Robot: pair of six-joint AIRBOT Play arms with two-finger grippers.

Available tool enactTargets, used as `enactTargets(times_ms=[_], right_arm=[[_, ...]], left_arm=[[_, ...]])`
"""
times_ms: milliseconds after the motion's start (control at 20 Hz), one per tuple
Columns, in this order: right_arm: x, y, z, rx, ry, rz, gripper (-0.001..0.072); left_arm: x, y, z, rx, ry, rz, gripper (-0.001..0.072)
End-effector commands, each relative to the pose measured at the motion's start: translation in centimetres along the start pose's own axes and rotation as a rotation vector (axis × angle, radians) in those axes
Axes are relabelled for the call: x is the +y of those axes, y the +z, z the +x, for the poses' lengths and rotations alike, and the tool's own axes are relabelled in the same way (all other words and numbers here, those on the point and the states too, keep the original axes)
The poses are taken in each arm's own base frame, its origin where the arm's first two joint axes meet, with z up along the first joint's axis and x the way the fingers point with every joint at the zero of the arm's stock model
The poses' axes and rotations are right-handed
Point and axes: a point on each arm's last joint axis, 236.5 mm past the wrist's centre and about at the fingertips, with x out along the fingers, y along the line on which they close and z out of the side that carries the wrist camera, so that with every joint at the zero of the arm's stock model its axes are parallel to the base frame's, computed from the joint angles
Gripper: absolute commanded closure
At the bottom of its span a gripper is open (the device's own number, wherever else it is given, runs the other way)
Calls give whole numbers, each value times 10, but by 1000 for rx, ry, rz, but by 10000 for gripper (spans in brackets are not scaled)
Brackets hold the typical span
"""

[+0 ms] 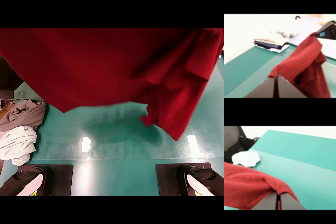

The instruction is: Fold the shirts.

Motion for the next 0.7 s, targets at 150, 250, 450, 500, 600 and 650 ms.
enactTargets(times_ms=[150, 250, 450, 500, 600, 650], right_arm=[[-71, -55, 120, 319, -97, 89, 698], [-108, -85, 172, 407, -135, 132, 696], [-172, -128, 251, 456, -194, 215, 695], [-182, -136, 264, 456, -203, 225, 694], [-202, -149, 282, 458, -223, 250, 688], [-208, -154, 285, 464, -228, 258, 568]], left_arm=[[119, -131, 56, 290, 216, -227, 686], [159, -195, 87, 395, 240, -338, 686], [230, -322, 148, 539, 282, -533, 686], [242, -346, 157, 556, 299, -577, 685], [258, -387, 170, 588, 332, -671, 683], [261, -402, 173, 605, 339, -699, 491]])
